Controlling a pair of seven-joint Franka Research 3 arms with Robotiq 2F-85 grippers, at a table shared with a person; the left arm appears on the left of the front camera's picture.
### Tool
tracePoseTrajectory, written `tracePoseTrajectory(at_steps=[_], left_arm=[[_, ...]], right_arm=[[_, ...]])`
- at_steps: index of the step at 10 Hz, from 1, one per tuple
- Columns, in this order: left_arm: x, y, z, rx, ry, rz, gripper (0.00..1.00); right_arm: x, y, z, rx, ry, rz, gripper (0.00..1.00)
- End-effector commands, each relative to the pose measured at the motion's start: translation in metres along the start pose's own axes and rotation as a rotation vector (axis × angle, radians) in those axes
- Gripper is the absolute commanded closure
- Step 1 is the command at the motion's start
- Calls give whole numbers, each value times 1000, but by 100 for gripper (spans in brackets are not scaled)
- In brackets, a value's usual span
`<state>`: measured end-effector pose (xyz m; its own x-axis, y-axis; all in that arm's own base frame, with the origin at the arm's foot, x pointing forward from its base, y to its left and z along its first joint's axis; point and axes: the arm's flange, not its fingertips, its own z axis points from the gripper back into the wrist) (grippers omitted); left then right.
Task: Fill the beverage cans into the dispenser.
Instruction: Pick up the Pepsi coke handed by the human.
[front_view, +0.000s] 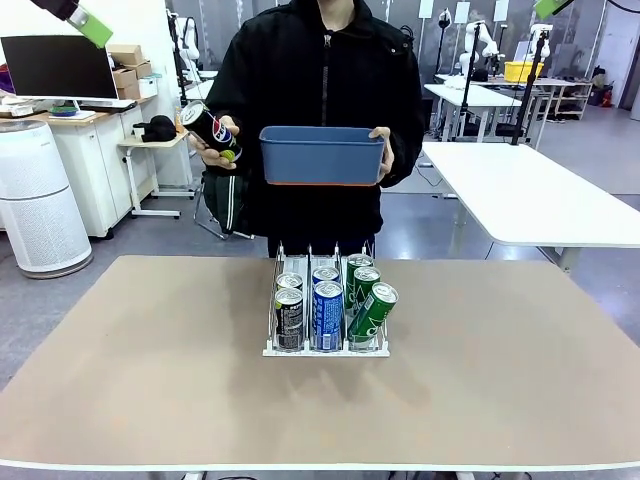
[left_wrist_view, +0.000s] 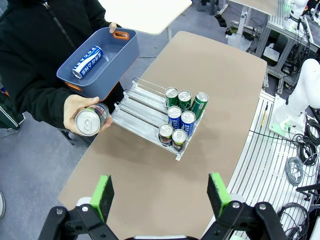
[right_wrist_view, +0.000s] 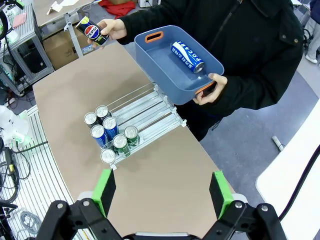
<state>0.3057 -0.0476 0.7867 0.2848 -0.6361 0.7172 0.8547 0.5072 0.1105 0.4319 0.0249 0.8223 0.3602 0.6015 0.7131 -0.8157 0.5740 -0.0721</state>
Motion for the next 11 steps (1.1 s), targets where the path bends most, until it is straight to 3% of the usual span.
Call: tracePoseTrajectory(at_steps=[1, 4, 6, 10, 11], left_arm=[[-1, 1, -1, 6, 3, 0, 0], [0, 0, 0, 0, 0, 0, 0], [4, 16, -19, 116, 28, 151, 0], [8, 33, -59, 231, 25, 163, 0], [10, 39, -72, 206, 32, 136, 0]], right_arm=[[-1, 2, 1, -2, 6, -5, 0], [-1, 2, 1, -2, 6, -5, 0], [-1, 2, 1, -2, 6, -5, 0], [-1, 2, 1, -2, 6, -5, 0], [-1, 2, 1, -2, 6, -5, 0]])
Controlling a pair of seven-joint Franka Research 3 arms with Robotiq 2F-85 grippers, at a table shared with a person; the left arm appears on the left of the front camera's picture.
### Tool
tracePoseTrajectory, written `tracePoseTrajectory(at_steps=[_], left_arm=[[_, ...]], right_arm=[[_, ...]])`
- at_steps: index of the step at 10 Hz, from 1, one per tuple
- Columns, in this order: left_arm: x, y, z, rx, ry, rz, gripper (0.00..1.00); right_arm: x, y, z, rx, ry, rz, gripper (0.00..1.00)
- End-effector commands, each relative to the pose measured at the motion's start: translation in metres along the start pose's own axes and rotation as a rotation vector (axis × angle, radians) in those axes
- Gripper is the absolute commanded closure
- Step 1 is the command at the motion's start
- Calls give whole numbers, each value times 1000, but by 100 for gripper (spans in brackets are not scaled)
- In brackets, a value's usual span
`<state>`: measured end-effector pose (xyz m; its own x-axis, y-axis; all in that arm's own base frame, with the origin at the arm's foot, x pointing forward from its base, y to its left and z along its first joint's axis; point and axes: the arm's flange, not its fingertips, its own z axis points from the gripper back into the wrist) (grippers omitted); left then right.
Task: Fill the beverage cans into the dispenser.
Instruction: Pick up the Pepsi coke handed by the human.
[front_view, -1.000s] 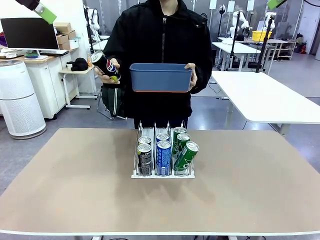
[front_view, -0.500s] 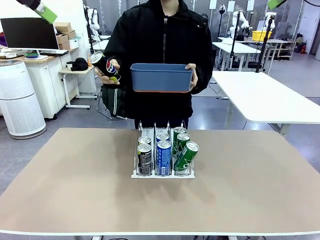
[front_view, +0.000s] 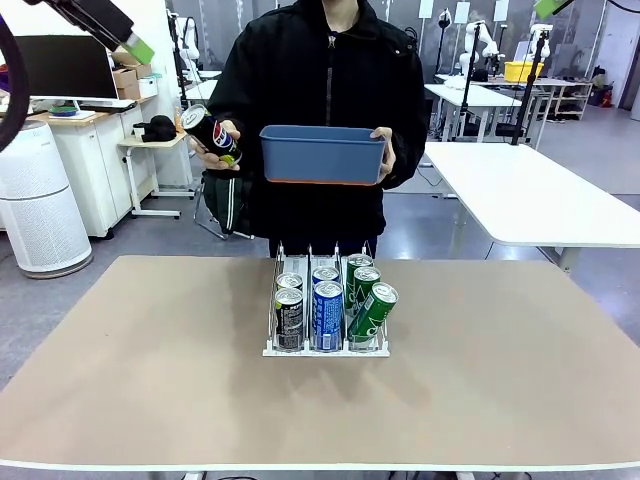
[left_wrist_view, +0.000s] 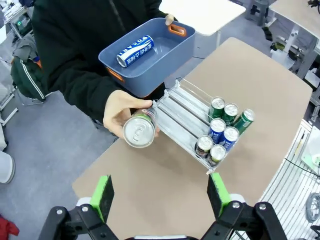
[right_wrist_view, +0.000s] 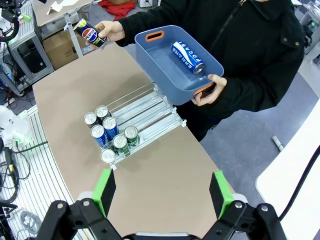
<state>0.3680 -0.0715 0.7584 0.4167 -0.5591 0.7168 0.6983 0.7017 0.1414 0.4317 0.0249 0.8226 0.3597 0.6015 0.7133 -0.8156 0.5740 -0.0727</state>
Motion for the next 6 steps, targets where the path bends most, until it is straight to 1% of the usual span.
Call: tracePoseTrajectory(at_steps=[1, 2, 3, 4, 5, 6], left_arm=[[-3, 4, -33, -31, 15, -32, 0], [-3, 10, -48, -66, 16, -25, 0], [-1, 12, -58, -74, 10, -34, 0], [1, 17, -69, -77, 2, -64, 0], [0, 23, -81, -53, 4, -78, 0], [-2, 25, -91, -66, 7, -75, 0]], right_arm=[[-1, 2, 1, -1, 7, -5, 0], [-1, 2, 1, -1, 7, -5, 0], [-1, 2, 1, -1, 7, -5, 0], [-1, 2, 1, -1, 7, -5, 0], [-1, 2, 1, -1, 7, -5, 0], [-1, 2, 1, -1, 7, -5, 0]])
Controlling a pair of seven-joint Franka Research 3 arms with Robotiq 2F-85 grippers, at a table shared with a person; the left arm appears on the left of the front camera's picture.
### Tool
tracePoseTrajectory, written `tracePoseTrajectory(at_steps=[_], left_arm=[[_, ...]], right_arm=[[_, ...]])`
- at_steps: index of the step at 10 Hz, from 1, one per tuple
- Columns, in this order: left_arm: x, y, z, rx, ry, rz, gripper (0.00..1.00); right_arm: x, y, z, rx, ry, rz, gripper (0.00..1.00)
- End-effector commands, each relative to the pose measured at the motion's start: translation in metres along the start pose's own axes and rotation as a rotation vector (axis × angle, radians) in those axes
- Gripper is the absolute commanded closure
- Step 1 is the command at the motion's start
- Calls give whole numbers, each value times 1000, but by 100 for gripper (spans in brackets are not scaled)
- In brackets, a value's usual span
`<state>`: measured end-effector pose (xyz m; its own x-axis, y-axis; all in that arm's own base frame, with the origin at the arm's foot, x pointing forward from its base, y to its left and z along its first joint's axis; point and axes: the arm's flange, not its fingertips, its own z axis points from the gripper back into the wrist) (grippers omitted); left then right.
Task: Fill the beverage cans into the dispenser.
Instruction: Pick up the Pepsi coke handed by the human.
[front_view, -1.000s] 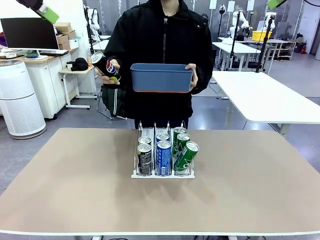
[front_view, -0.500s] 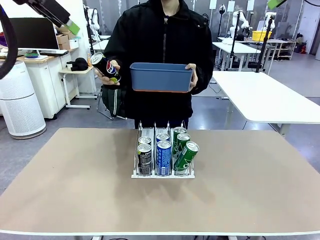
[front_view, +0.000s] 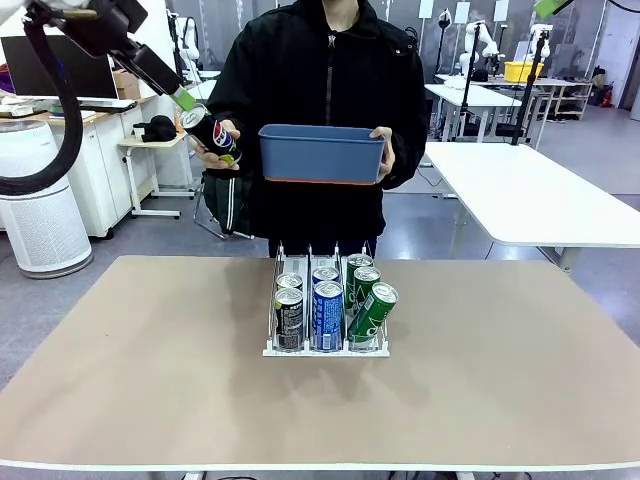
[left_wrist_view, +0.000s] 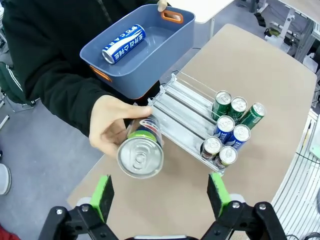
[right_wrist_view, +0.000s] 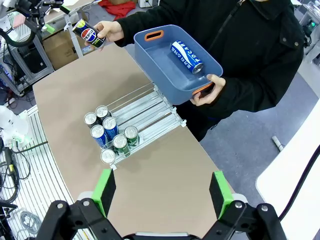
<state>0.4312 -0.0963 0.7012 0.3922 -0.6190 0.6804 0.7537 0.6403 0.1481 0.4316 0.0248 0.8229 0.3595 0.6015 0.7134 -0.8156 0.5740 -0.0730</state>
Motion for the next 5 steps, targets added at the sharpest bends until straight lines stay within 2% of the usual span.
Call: tracePoseTrajectory(at_steps=[1, 5], left_arm=[[-1, 11, -13, -11, -32, -15, 0], [2, 20, -34, -28, -52, -26, 0]], right_arm=[[-1, 2, 0, -1, 7, -5, 0], [-1, 2, 0, -1, 7, -5, 0]])
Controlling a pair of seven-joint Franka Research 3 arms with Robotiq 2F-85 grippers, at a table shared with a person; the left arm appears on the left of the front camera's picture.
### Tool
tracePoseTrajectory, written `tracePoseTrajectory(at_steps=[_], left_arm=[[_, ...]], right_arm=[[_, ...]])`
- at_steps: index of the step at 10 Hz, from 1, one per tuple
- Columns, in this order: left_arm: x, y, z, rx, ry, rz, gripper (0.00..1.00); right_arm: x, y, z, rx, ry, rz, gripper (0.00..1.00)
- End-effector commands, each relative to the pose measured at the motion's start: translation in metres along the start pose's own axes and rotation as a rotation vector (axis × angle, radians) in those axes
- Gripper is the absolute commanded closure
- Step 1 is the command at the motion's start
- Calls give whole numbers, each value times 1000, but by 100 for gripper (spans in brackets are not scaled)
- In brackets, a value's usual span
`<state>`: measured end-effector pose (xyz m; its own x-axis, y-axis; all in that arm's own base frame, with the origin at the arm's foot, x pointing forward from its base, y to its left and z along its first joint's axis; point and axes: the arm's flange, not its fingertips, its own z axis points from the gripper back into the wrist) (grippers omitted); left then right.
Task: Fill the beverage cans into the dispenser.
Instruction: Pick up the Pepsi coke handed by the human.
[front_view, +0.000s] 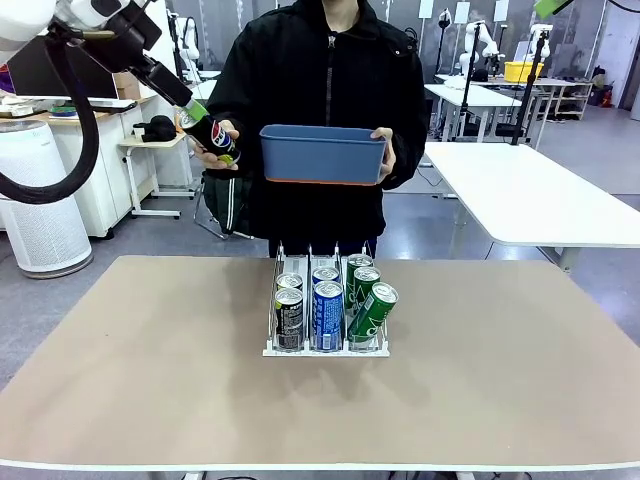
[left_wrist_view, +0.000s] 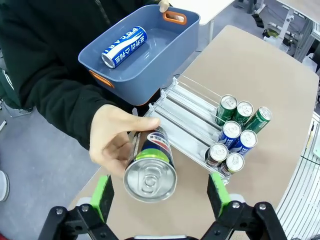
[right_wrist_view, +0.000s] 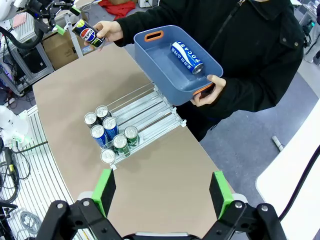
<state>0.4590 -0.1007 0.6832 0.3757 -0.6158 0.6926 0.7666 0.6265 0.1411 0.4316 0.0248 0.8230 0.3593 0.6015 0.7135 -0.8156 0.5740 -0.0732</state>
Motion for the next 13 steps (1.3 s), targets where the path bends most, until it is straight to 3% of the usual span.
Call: tracePoseTrajectory(at_steps=[1, 13], left_arm=[[-1, 8, -7, -10, -24, -18, 0], [-18, 21, -43, -51, -24, 4, 0]], right_arm=[[-1, 2, 0, -1, 7, -5, 0], [-1, 2, 0, -1, 7, -5, 0]])
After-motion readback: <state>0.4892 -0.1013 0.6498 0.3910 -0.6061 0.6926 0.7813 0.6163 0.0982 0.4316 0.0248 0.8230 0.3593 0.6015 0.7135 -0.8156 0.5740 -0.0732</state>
